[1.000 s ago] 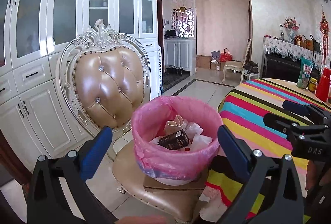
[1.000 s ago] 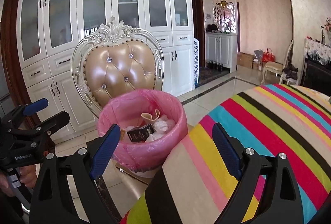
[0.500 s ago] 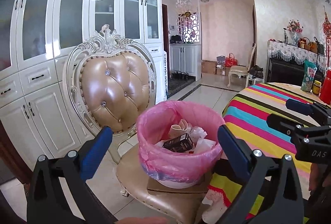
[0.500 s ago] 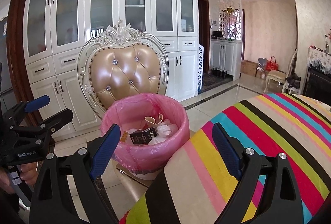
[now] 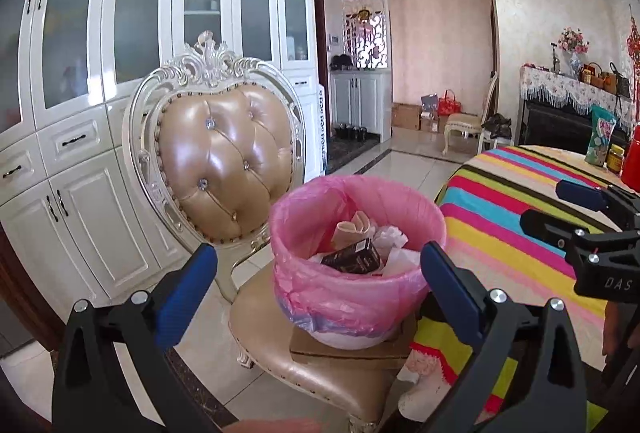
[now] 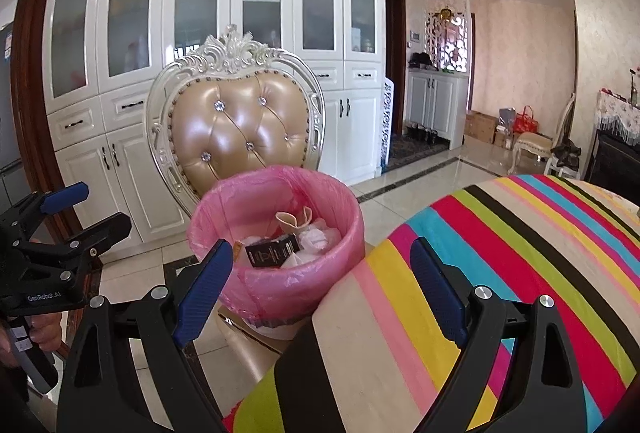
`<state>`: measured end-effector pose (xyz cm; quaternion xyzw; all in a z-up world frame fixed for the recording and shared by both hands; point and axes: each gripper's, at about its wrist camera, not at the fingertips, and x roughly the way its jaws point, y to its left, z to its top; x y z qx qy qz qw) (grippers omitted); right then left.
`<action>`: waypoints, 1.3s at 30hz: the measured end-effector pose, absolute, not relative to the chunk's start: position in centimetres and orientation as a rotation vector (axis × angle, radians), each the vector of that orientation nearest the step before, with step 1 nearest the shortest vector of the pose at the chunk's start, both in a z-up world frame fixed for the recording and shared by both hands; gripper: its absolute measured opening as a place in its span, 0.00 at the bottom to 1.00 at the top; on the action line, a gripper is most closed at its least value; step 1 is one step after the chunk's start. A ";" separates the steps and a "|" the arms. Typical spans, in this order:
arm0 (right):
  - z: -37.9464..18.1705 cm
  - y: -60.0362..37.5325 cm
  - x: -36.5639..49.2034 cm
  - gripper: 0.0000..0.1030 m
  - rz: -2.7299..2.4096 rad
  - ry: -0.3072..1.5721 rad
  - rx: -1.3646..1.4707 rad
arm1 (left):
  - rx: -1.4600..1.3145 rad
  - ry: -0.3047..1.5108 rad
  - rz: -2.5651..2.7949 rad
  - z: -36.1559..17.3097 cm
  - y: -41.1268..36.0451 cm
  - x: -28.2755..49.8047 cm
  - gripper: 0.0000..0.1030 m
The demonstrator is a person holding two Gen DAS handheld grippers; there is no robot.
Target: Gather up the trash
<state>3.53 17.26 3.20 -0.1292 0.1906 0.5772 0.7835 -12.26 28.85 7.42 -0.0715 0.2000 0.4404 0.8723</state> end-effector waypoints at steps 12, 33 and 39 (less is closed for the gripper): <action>1.7 17.8 3.8 0.83 1.239 0.444 -0.290 | -0.195 0.457 0.918 5.4 30.0 -12.1 0.96; 1.2 18.0 4.2 0.83 1.237 0.453 -0.287 | -0.173 0.453 0.925 4.7 30.2 -12.0 0.96; 1.3 17.9 4.2 0.83 1.241 0.452 -0.290 | -0.171 0.453 0.932 4.8 30.2 -12.1 0.96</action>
